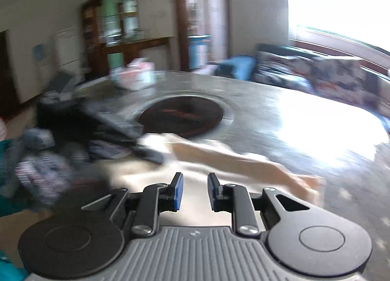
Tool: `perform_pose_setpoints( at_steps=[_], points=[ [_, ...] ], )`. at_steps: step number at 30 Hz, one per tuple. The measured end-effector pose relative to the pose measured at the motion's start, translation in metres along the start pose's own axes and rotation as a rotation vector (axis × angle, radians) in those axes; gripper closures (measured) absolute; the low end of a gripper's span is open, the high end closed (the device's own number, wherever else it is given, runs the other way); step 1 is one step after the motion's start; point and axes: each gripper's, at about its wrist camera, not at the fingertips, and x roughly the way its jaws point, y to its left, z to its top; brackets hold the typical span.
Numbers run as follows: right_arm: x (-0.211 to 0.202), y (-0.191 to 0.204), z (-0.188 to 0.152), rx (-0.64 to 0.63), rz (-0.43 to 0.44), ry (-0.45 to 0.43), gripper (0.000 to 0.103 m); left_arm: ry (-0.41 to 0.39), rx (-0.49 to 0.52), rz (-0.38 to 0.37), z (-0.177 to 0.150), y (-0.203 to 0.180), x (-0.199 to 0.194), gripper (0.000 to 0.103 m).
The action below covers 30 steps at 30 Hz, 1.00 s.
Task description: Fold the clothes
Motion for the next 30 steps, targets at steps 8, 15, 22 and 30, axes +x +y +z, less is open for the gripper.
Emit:
perform_pose_setpoints(
  at_steps=[8, 15, 22, 30],
  points=[
    [0.021, -0.083, -0.022, 0.203, -0.214, 0.046, 0.078, 0.000, 0.048, 0.030, 0.000, -0.006, 0.000, 0.080],
    [0.039, -0.107, -0.034, 0.336, -0.171, 0.046, 0.072, 0.001, 0.087, 0.049, 0.001, -0.011, 0.004, 0.079],
    [0.036, -0.109, -0.040, 0.355, -0.148, 0.023, 0.082, -0.002, 0.143, 0.082, 0.002, -0.019, 0.006, 0.079],
    [0.006, -0.106, -0.037, 0.348, -0.148, -0.049, 0.093, -0.018, 0.287, 0.085, 0.004, -0.054, 0.010, 0.084]
  ],
)
